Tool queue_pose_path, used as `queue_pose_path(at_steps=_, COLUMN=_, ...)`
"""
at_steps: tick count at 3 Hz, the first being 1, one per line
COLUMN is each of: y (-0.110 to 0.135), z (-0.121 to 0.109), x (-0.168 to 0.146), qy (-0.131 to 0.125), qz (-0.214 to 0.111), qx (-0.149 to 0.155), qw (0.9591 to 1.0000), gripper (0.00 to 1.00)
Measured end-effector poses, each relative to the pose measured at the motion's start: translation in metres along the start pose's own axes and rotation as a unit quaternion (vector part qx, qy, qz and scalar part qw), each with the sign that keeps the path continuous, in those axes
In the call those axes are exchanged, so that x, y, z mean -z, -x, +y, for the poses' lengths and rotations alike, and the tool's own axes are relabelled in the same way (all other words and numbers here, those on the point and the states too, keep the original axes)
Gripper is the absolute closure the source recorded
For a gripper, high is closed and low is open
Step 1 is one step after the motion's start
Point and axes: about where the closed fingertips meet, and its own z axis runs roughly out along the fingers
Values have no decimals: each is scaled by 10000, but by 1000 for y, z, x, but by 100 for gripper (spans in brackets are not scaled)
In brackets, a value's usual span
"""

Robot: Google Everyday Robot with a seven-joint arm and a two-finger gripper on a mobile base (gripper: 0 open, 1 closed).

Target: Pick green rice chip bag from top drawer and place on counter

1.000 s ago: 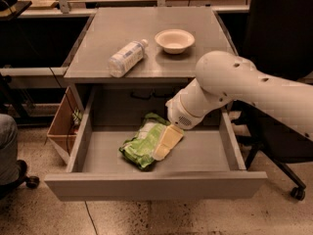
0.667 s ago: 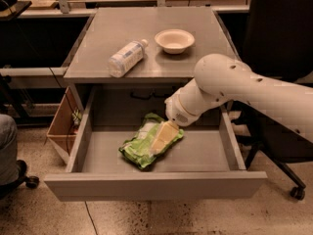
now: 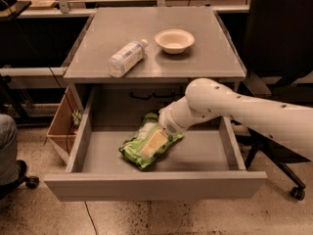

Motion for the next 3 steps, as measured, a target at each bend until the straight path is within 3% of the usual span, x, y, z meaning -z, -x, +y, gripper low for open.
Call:
queue_pose_path(at_steps=1, y=-10, z=-5, x=-21, qy=-9, qz=-153, qx=-107, qw=9998, gripper=0)
queue_pose_path(at_steps=3, y=-22, z=-5, x=-47, qy=34, qz=-347, qx=-340, qw=9988, gripper=42)
